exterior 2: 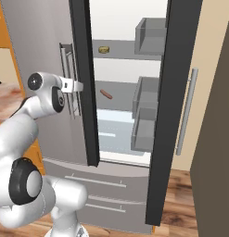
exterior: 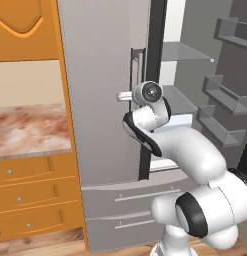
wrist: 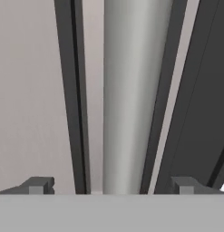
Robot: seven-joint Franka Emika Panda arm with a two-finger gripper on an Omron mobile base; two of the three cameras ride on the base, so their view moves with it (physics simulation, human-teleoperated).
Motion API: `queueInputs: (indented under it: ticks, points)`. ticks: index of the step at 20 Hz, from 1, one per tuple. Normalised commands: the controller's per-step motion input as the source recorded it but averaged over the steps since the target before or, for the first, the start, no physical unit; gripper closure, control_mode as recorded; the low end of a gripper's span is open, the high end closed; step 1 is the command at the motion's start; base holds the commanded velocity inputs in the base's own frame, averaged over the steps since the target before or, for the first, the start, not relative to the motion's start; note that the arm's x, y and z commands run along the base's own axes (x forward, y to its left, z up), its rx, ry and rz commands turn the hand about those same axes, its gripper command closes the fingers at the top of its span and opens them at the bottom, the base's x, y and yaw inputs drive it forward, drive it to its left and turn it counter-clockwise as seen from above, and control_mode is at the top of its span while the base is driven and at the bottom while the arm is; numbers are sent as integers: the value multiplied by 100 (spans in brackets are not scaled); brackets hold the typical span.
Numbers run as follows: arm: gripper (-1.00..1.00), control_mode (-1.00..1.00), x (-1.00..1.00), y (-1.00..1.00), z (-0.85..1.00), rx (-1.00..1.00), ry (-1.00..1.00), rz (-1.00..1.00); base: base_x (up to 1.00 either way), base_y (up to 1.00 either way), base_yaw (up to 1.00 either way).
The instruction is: Retrieve the sausage and cheese from the fridge and place them on the cutting board on the counter.
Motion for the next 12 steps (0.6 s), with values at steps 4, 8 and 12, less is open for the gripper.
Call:
queueInputs:
  ticks: [4, 8, 12]
  points:
    - [-100, -100, 62, 1, -2, 0, 0, 0, 0, 0, 0]
    - [100, -100, 29, 1, 0, 0, 1, 0, 0, 0, 0]
    - [100, -100, 0, 0, 0, 0, 0, 0, 0, 0, 0]
